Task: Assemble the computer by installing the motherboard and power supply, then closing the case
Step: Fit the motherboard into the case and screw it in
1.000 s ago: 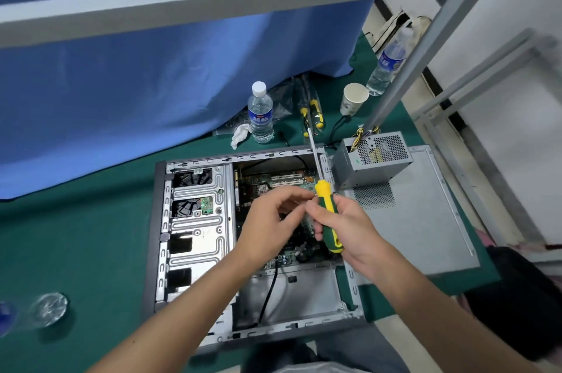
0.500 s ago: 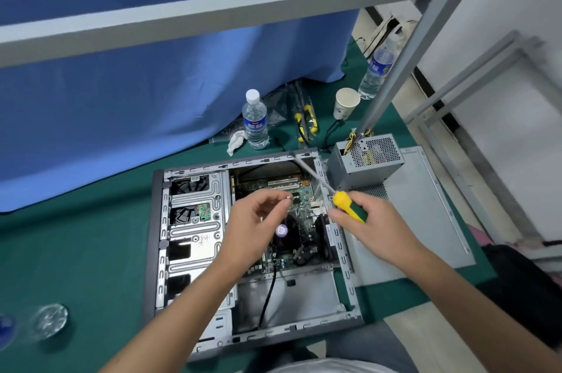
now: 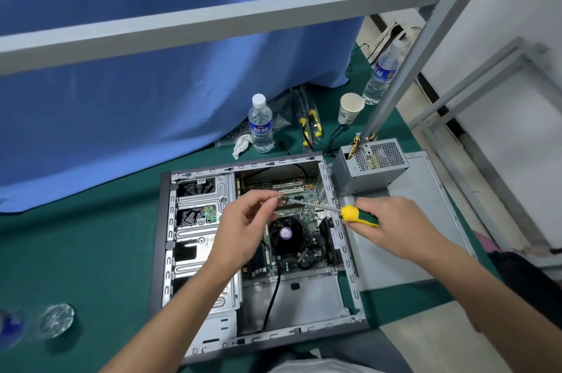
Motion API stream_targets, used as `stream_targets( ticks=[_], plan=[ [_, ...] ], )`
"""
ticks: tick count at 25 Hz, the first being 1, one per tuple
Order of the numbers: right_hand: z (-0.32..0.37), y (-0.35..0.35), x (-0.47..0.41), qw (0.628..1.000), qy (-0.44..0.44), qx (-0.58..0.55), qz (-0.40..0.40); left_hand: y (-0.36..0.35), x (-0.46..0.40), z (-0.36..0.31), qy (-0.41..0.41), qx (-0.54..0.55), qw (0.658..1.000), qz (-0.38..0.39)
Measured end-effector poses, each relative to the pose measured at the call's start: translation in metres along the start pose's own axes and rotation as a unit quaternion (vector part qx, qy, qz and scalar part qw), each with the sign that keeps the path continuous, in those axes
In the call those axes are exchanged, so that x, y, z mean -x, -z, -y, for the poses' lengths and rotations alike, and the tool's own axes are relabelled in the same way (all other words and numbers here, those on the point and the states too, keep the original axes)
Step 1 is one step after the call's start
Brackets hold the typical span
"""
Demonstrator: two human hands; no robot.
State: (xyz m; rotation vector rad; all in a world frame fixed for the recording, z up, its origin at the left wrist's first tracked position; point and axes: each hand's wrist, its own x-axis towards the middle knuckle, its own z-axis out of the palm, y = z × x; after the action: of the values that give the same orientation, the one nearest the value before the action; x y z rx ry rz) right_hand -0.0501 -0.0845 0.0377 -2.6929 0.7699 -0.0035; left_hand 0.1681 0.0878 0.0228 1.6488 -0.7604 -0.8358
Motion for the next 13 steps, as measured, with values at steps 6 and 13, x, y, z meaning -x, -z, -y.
stream_targets(
  ticks=[6,13],
  plan=[
    [0.004,0.002,-0.002,1.0,-0.002,0.017,0.012,0.005,-0.001,-0.002,-0.017,-0.043,0.999,0.011],
    [-0.002,0.009,-0.006,0.991,0.039,0.125,0.029,0.007,-0.013,0.008,-0.083,-0.275,0.954,0.087]
  ],
)
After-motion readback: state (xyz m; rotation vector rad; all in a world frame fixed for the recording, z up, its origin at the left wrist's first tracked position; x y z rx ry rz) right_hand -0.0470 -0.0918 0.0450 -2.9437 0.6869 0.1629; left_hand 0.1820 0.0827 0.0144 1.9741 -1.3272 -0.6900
